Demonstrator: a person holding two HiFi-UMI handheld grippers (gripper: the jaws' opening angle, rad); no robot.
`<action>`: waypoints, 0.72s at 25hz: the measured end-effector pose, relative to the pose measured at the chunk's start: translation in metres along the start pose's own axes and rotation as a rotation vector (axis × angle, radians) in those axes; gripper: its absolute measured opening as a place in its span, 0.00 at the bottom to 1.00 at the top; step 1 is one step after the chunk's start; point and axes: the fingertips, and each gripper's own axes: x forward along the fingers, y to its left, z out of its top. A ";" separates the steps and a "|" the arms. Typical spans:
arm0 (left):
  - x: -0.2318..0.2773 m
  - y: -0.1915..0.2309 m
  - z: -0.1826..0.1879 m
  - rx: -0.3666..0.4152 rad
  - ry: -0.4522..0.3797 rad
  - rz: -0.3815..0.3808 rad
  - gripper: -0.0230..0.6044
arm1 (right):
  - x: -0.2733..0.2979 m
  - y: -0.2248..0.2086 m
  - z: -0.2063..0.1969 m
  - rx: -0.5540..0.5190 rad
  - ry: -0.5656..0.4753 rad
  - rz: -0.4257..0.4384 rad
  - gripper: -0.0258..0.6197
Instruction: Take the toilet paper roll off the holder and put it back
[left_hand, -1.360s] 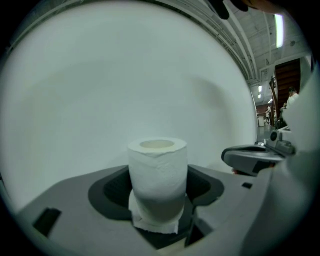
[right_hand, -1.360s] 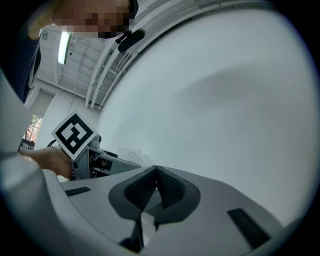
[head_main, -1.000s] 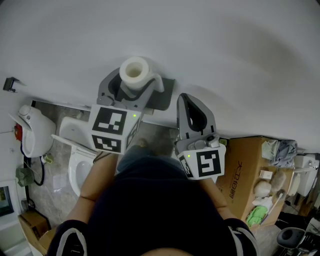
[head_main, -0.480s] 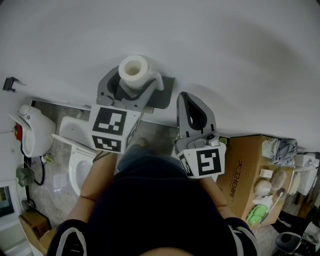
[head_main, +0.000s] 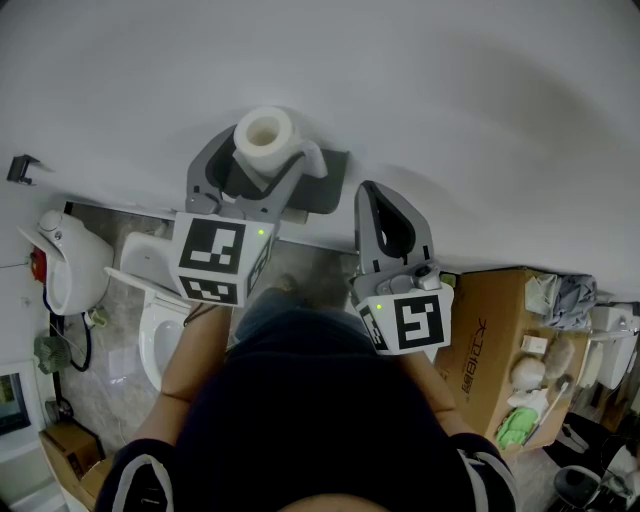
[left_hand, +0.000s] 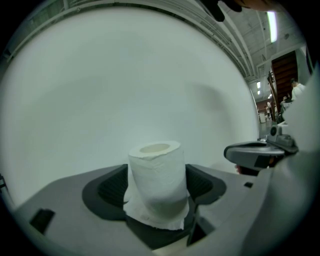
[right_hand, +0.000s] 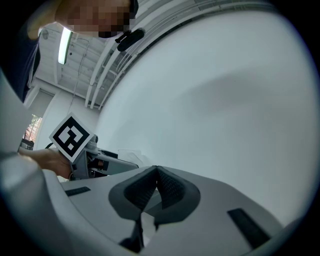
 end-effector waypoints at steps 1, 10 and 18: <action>-0.001 0.000 0.001 0.000 -0.005 0.002 0.57 | -0.001 0.000 0.001 0.000 -0.001 -0.001 0.06; -0.010 0.002 0.010 -0.004 -0.044 0.020 0.57 | -0.004 0.001 0.001 -0.001 0.000 -0.003 0.06; -0.027 0.006 0.029 -0.069 -0.162 0.022 0.57 | -0.007 0.004 0.003 -0.005 -0.004 0.003 0.06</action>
